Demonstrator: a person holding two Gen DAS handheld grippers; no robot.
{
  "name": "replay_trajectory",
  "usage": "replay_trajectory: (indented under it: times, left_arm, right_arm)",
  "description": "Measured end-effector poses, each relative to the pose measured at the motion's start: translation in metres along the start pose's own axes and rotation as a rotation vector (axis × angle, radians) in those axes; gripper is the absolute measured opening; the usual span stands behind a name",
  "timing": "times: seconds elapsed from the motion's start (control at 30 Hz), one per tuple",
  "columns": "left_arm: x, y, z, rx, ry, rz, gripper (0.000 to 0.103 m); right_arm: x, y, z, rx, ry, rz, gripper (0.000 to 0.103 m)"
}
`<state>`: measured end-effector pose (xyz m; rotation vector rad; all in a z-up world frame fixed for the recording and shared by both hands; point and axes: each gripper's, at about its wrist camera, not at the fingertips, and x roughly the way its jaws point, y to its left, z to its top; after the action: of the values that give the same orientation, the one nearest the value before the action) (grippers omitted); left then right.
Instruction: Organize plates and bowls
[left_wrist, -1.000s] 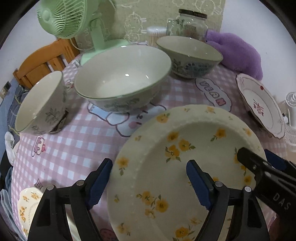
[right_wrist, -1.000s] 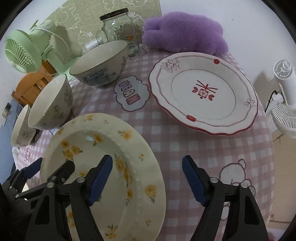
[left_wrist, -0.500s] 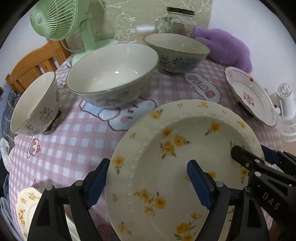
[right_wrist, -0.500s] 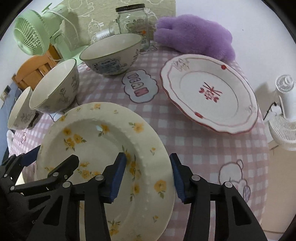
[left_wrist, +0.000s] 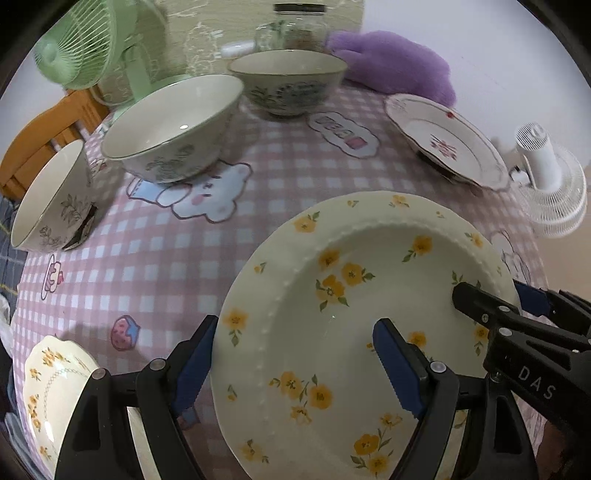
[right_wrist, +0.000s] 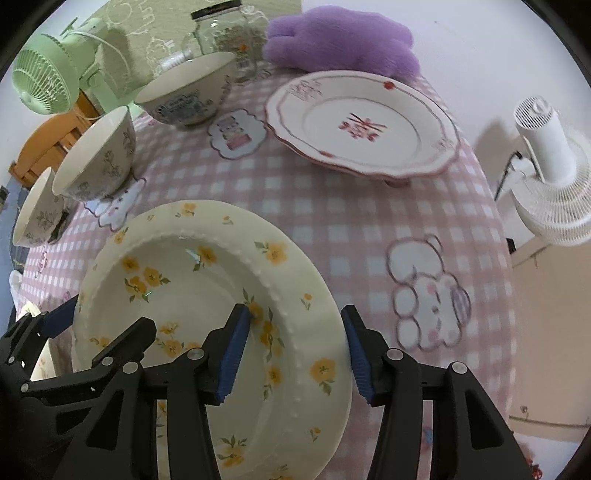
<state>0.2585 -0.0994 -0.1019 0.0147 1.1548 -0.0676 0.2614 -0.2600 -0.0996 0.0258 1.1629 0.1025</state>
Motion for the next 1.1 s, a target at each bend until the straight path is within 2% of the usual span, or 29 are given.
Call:
replay_trajectory:
  times: [0.13,0.27,0.37,0.63,1.1]
  left_arm:
    - [0.000,-0.001,-0.005,-0.001,-0.004,0.011,0.083]
    - [0.005,0.006,-0.009,-0.051,0.011,-0.021,0.080]
    - [0.003,0.006,-0.010,-0.056,0.003,-0.007,0.078]
    - [-0.003,0.013,-0.010,-0.125,0.026,-0.004,0.074]
    - [-0.032,0.007,-0.025,-0.088,0.015,0.024,0.073]
  right_arm:
    - [-0.004,-0.004,-0.012,0.001,0.007,-0.011,0.055]
    - [-0.002,0.000,-0.015,0.000,-0.025,-0.024,0.058]
    - [0.000,0.000,-0.015,0.002,-0.037,-0.012,0.060]
    - [-0.001,0.004,-0.016,-0.021,-0.020,-0.010,0.063]
    - [-0.021,0.001,-0.035,0.027,0.006,-0.002,0.063]
